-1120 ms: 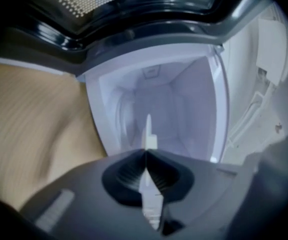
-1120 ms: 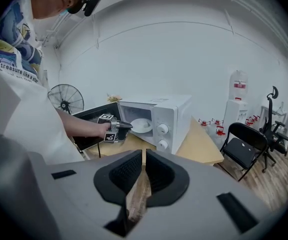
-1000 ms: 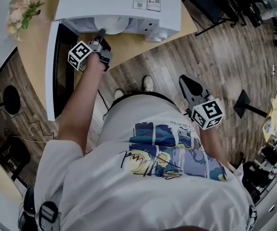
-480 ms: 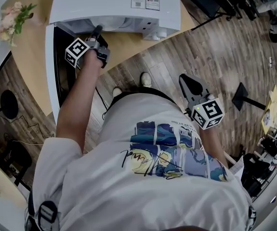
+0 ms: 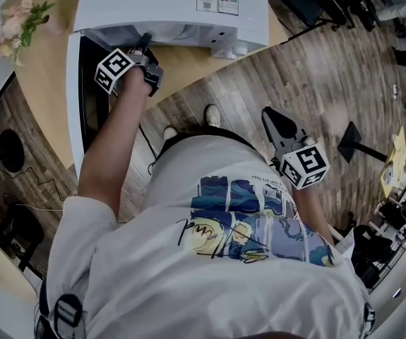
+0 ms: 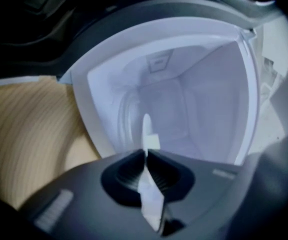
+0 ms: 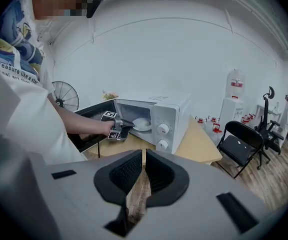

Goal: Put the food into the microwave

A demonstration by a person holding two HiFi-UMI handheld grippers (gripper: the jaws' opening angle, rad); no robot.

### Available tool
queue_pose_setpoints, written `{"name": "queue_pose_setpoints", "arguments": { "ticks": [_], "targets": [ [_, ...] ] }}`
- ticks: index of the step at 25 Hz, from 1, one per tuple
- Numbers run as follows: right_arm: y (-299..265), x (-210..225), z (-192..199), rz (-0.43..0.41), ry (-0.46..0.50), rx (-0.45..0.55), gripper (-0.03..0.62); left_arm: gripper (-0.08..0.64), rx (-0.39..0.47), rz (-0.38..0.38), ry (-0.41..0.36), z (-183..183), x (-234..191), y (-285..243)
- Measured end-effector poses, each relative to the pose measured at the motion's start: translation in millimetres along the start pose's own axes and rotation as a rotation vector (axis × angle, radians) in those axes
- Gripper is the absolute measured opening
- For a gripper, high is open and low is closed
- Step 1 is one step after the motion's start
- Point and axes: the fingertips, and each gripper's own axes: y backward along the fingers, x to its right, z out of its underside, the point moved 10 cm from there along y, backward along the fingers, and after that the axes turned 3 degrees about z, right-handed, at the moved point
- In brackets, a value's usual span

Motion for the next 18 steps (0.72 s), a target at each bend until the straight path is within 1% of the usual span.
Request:
{"name": "queue_pose_setpoints", "arguments": {
  "ticks": [4,8,18],
  "targets": [
    [-1,0,0,0.001,0.0,0.003,0.021,0.032,-0.013,-0.039,-0.073,-2,5,-1],
    [-1,-2,0,0.002,0.002,0.007,0.021,0.048,-0.026,-0.083,-0.173,-3,10,-2],
    [2,-6,1,0.011,0.002,0.02,0.021,0.084,-0.064,-0.197,-0.497,-5,23,-3]
  ]
}}
